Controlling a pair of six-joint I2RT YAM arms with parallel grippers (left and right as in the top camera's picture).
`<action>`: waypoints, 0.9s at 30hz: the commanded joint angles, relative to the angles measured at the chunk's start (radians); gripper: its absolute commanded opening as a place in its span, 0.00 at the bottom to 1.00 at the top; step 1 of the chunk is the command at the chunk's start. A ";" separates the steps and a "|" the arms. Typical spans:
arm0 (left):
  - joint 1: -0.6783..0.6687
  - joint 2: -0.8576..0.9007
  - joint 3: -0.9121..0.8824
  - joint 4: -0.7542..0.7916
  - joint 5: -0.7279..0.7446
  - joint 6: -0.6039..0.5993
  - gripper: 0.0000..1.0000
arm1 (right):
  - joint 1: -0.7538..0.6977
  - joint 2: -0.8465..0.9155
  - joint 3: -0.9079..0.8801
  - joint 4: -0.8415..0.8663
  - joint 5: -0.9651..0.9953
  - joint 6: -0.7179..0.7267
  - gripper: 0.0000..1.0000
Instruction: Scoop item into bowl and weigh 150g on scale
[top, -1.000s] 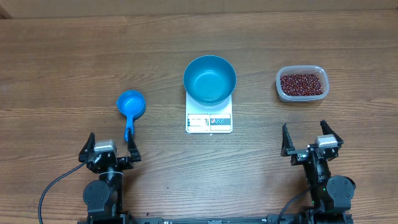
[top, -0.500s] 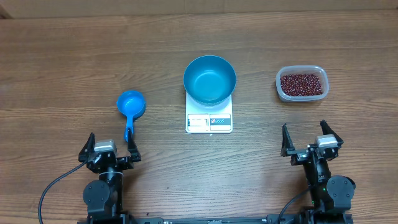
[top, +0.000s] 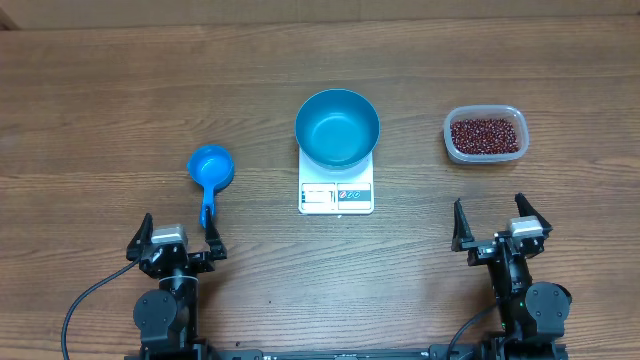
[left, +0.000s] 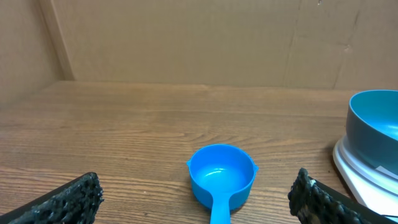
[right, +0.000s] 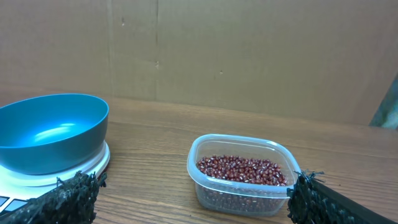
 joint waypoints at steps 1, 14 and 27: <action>0.011 -0.008 -0.004 0.003 0.009 -0.014 1.00 | 0.002 -0.010 -0.011 0.005 -0.006 -0.003 1.00; 0.010 -0.008 -0.004 0.003 0.009 -0.014 0.99 | 0.002 -0.010 -0.011 0.005 -0.006 -0.003 1.00; 0.011 -0.008 -0.004 0.003 0.010 -0.039 0.99 | 0.002 -0.010 -0.011 0.005 -0.006 -0.003 1.00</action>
